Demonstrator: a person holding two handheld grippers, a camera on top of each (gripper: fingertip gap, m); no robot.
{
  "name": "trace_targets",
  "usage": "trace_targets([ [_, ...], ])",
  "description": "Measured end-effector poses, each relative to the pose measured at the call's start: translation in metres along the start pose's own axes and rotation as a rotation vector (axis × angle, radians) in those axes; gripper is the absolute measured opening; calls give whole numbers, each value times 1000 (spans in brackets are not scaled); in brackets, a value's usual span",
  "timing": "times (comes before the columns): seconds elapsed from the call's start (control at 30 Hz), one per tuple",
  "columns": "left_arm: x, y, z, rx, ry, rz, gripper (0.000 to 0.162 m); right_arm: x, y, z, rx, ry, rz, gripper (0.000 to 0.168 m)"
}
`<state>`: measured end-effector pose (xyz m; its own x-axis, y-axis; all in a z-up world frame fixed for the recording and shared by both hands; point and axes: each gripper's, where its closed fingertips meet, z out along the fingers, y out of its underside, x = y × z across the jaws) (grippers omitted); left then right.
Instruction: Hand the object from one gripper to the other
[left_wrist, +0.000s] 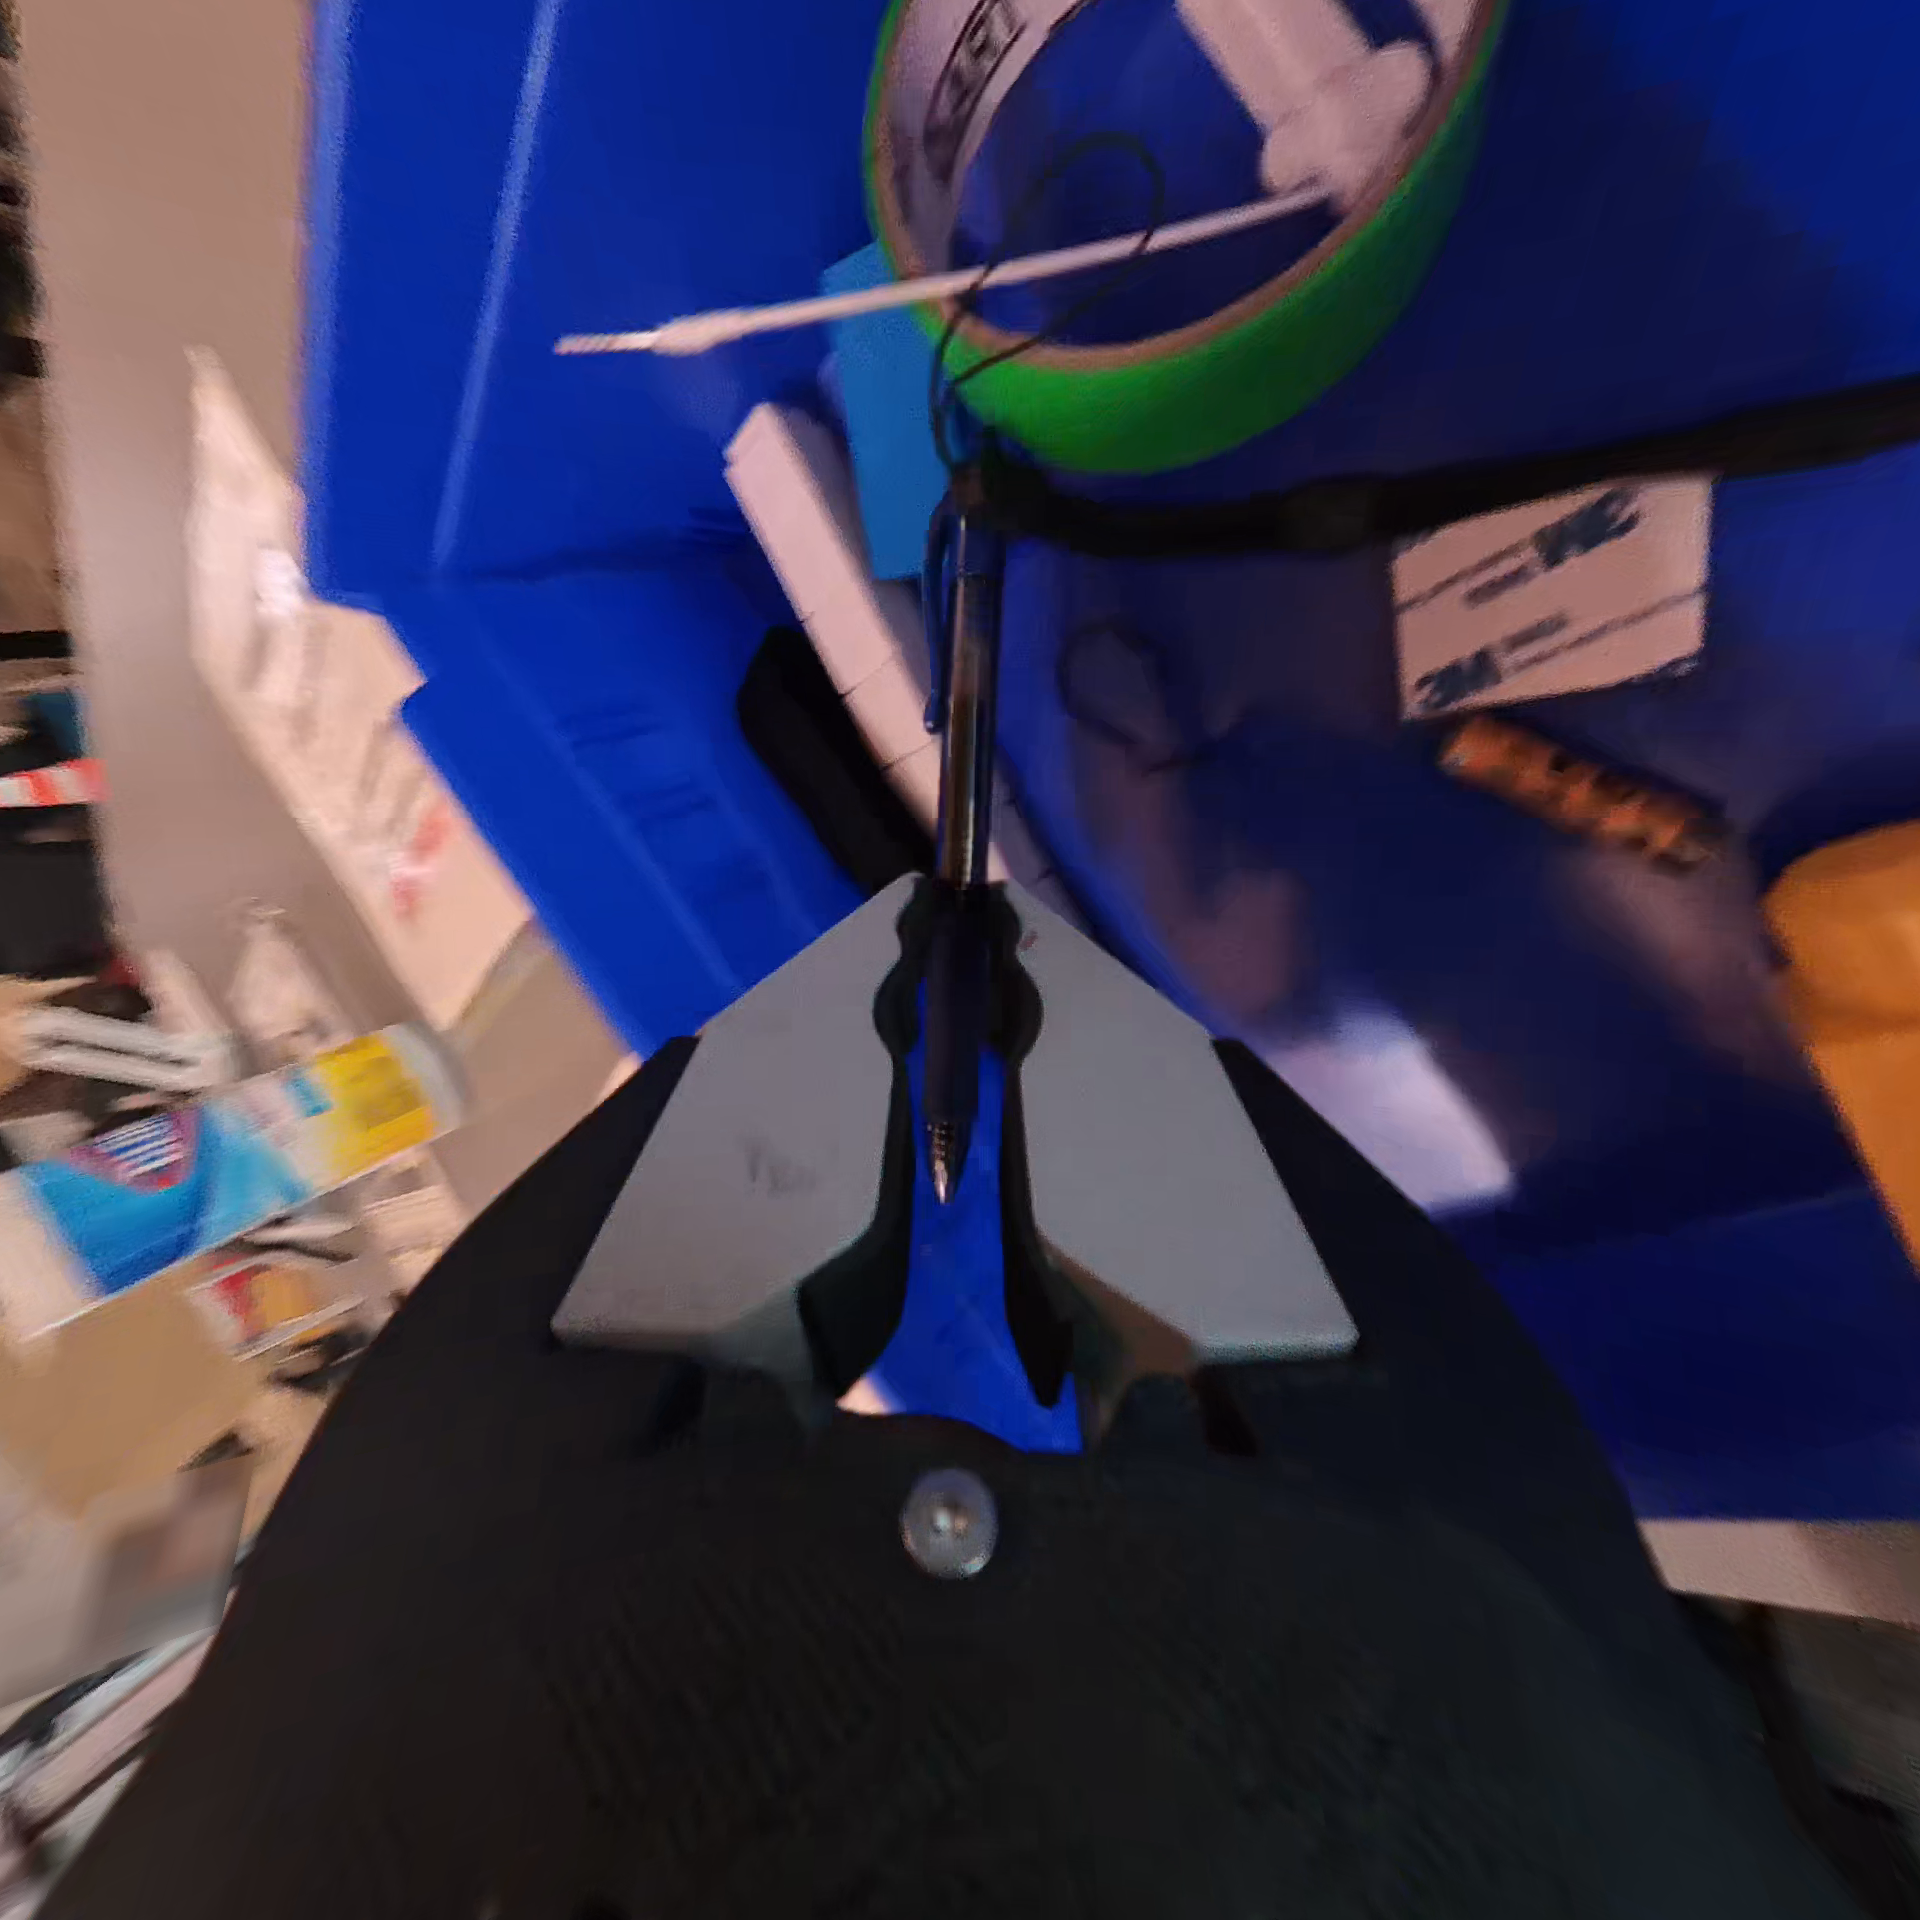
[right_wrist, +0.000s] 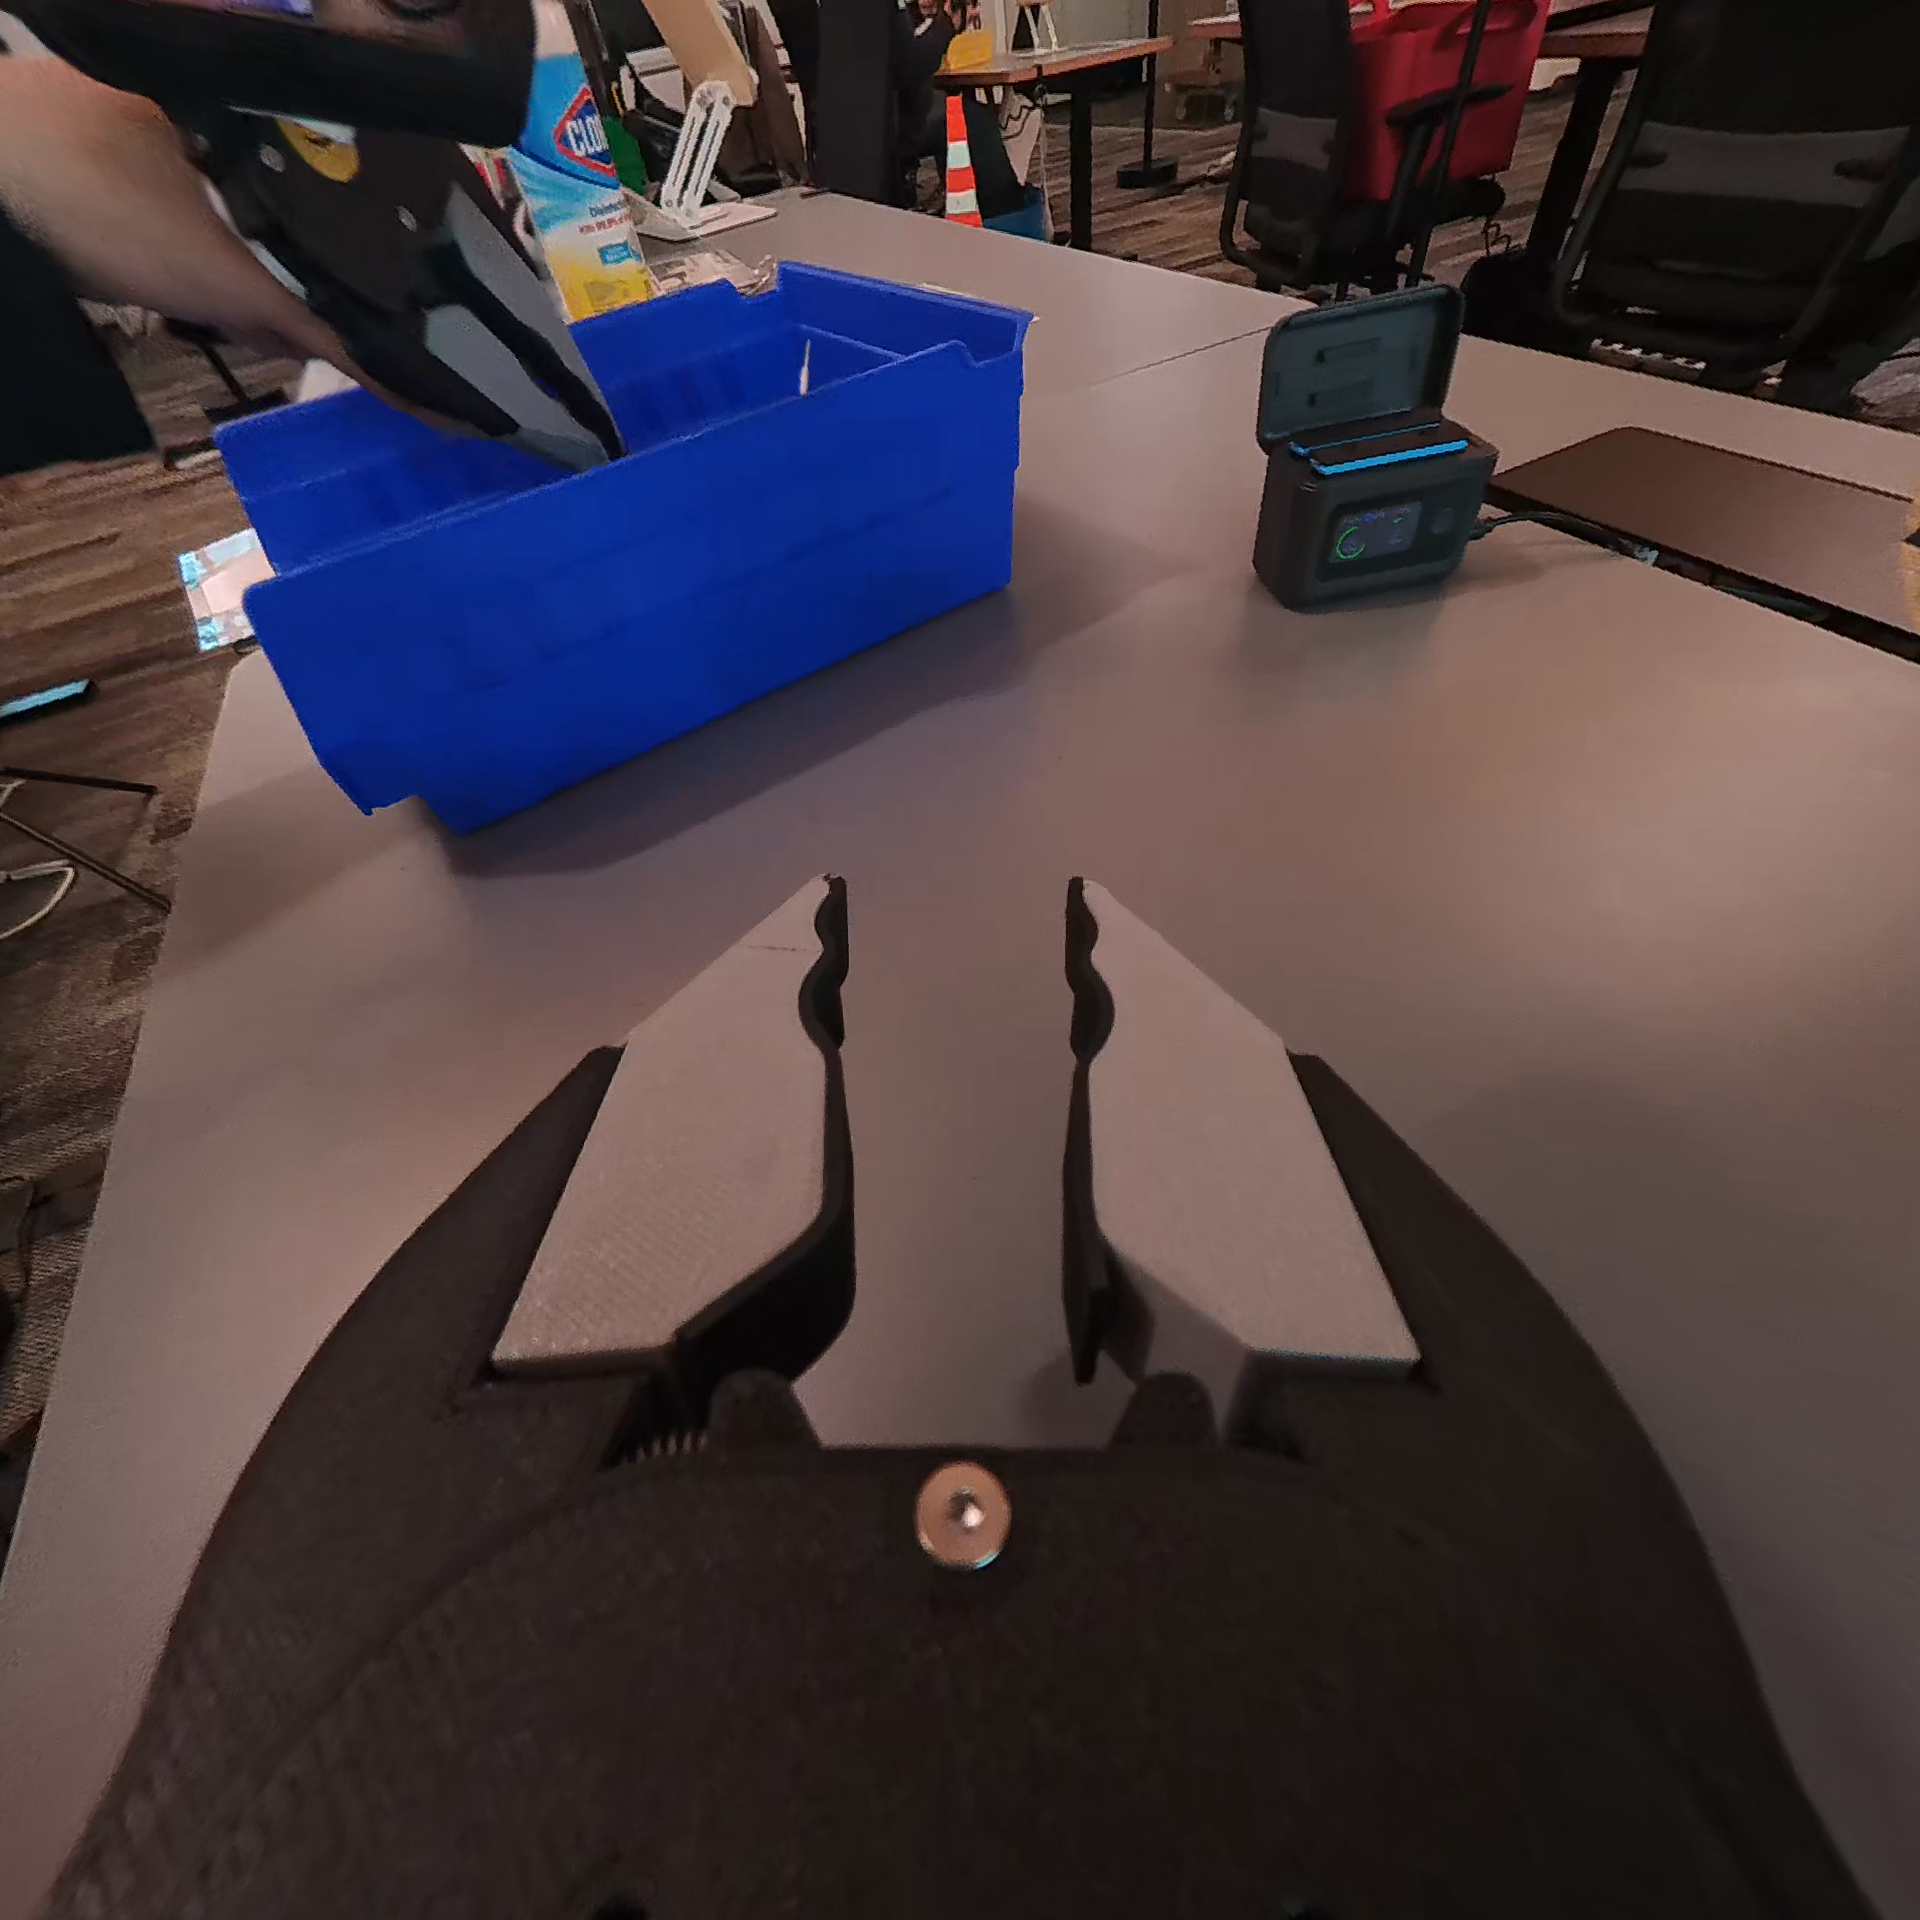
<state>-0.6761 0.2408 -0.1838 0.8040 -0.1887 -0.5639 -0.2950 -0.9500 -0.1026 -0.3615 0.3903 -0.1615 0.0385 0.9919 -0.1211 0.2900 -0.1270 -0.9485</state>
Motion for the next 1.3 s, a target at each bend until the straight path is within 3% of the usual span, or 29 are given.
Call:
trace_targets([
  [0.13, -25, 6, -29, 21, -221, 119, 7, -2, 0, -1, -1, -3, -7, 38],
  [0.27, -59, 1, -67, 0, -619, 380, 8, -2, 0, -1, -1, 0, -4, 38],
  [0.33, -63, -11, -85, 57, -768, 478, 8, -5, -2, -2, 14, -29, 1, 39],
  [0.4, -55, -29, -103, 195, -824, 465, 8, -11, -8, -6, 44, -78, 23, 40],
  [0.6, 4, -97, -175, 668, -817, 266, 8, -26, -29, -20, 153, -266, 132, 51],
  [0.77, 89, -167, -224, 984, -681, 177, 7, -47, -58, -42, 287, -482, 223, 53],
  [0.83, 121, -192, -234, 1083, -637, 168, 7, -50, -68, -54, 350, -558, 272, 54],
  [1.03, 177, -237, -232, 1284, -549, 127, 7, -43, -81, -70, 449, -547, 225, 53],
  [1.17, 198, -248, -226, 1356, -511, 158, 8, -32, -73, -60, 415, -456, 189, 43],
  [1.27, 205, -254, -216, 1371, -477, 179, 8, -19, -69, -55, 405, -351, 149, 7],
  [1.3, 207, -255, -213, 1377, -468, 177, 8, -15, -65, -52, 384, -319, 136, 6],
])
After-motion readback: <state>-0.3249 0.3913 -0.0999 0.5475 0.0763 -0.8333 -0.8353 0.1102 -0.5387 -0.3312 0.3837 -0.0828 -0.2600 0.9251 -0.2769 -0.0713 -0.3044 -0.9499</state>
